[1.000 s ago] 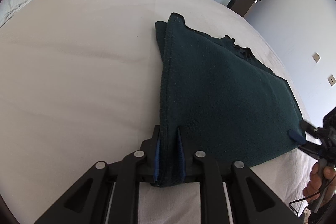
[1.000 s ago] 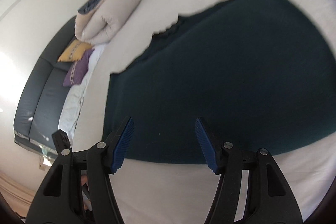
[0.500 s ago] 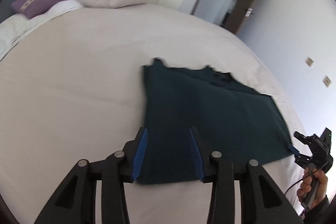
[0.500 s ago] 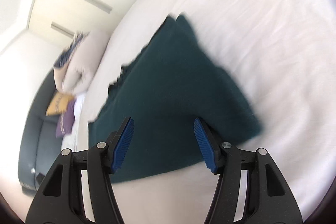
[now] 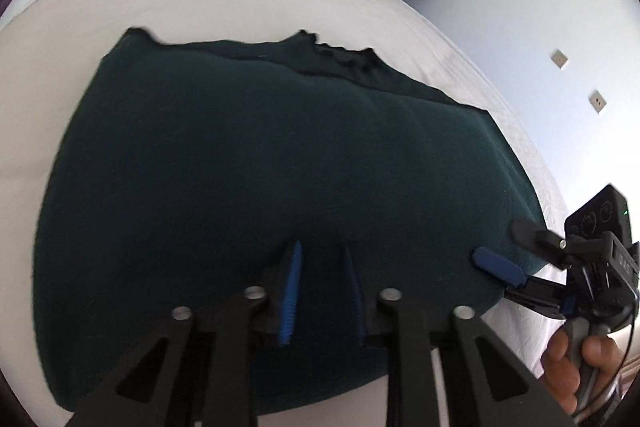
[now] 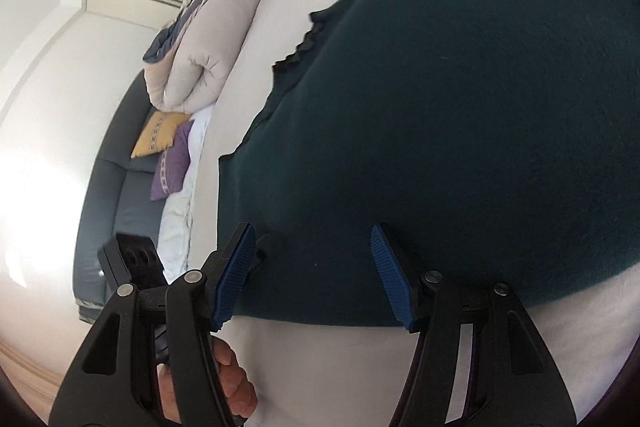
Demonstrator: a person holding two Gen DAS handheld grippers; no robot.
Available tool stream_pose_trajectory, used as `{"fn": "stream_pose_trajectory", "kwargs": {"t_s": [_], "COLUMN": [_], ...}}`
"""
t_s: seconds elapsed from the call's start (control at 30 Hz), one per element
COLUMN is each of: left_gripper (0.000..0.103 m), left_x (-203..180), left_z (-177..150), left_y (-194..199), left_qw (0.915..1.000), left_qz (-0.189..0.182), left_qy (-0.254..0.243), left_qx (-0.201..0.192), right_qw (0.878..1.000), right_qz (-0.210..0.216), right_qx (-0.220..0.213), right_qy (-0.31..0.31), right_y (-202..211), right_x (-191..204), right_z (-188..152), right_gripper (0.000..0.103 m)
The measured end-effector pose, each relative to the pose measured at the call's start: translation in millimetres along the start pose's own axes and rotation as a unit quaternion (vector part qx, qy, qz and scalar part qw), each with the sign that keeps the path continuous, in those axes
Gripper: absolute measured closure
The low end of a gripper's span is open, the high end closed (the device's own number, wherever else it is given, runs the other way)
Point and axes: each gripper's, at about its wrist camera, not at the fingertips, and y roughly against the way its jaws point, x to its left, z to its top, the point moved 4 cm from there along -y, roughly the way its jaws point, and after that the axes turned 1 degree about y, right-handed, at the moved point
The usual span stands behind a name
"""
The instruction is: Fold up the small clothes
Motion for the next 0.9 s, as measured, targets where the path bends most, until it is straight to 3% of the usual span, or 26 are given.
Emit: {"fn": "stream_pose_trajectory", "kwargs": {"t_s": [0.23, 0.43, 0.6, 0.67, 0.77, 0.9], "left_gripper": [0.092, 0.098, 0.067, 0.034, 0.03, 0.03], "left_x": [75.3, 110.1, 112.6, 113.5, 108.2, 64.0], "left_z": [-8.3, -21.6, -23.4, -16.7, 4.4, 46.5], "left_y": [34.0, 60.8, 92.3, 100.2, 104.8, 93.2], "left_qw": [0.9962, 0.9929, 0.9918, 0.989, 0.9879, 0.9911], "left_qz": [-0.025, -0.027, -0.011, -0.003, -0.015, -0.035], "left_qy": [0.08, 0.111, 0.11, 0.118, 0.113, 0.049], "left_qx": [-0.022, -0.035, -0.065, -0.09, -0.106, -0.119], "right_qw": [0.996, 0.982, 0.977, 0.982, 0.992, 0.998], "right_qz": [-0.024, -0.068, -0.09, -0.069, -0.047, -0.013], "right_qx": [-0.082, -0.163, -0.183, -0.171, -0.118, -0.064], "right_qy": [-0.033, -0.074, -0.06, -0.05, -0.018, 0.017], "right_y": [51.7, 120.6, 134.0, 119.2, 72.2, 6.0], "right_x": [-50.8, -85.5, -72.7, -56.0, -20.6, 18.9], "right_z": [33.3, 54.3, 58.8, 61.2, 65.0, 71.2], "right_gripper": [0.052, 0.051, 0.049, 0.048, 0.048, 0.048]}}
